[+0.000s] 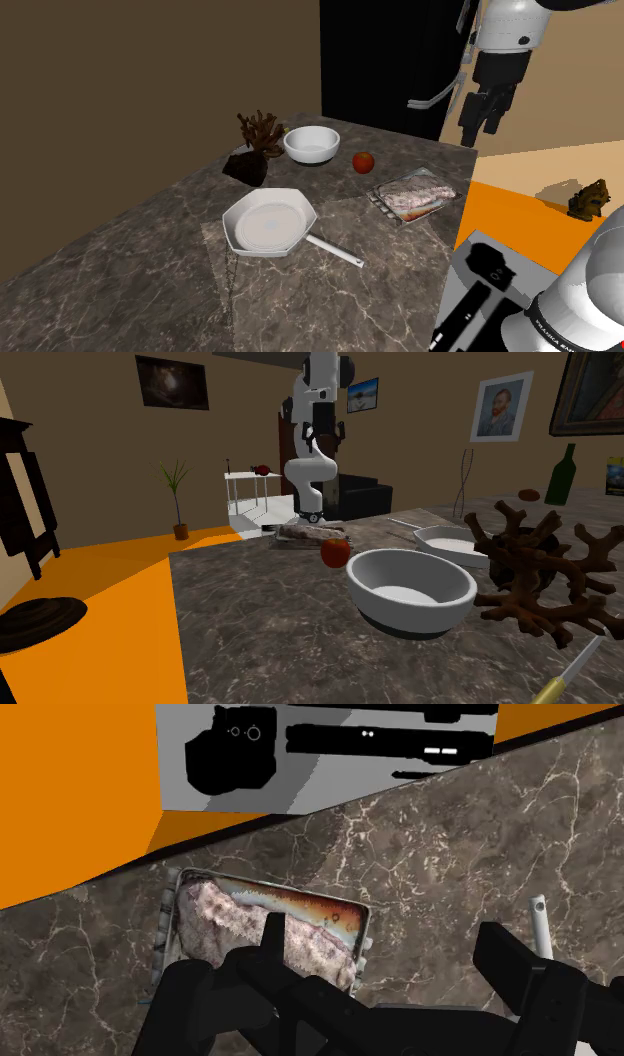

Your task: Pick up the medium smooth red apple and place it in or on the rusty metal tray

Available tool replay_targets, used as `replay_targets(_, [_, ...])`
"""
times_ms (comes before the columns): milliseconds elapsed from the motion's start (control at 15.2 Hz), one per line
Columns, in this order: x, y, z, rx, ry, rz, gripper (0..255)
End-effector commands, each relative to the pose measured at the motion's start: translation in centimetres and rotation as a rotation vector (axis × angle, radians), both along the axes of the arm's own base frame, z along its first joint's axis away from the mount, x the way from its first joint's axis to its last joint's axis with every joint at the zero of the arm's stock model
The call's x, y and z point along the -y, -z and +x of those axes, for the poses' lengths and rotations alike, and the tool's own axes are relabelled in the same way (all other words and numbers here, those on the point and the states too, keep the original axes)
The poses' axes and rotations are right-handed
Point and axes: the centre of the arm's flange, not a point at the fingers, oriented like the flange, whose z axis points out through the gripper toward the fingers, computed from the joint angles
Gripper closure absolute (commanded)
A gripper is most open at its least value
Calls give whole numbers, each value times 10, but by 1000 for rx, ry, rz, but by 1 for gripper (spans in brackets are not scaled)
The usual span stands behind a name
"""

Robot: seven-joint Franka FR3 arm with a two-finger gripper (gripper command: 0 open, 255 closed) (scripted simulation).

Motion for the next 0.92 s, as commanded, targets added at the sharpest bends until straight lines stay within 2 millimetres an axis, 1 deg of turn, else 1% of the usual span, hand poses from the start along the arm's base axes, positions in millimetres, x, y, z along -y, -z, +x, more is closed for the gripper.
replay_targets(0, [0, 0, 0, 0, 0, 0, 0])
replay_targets(858, [13, 90, 146, -4, 32, -32, 0])
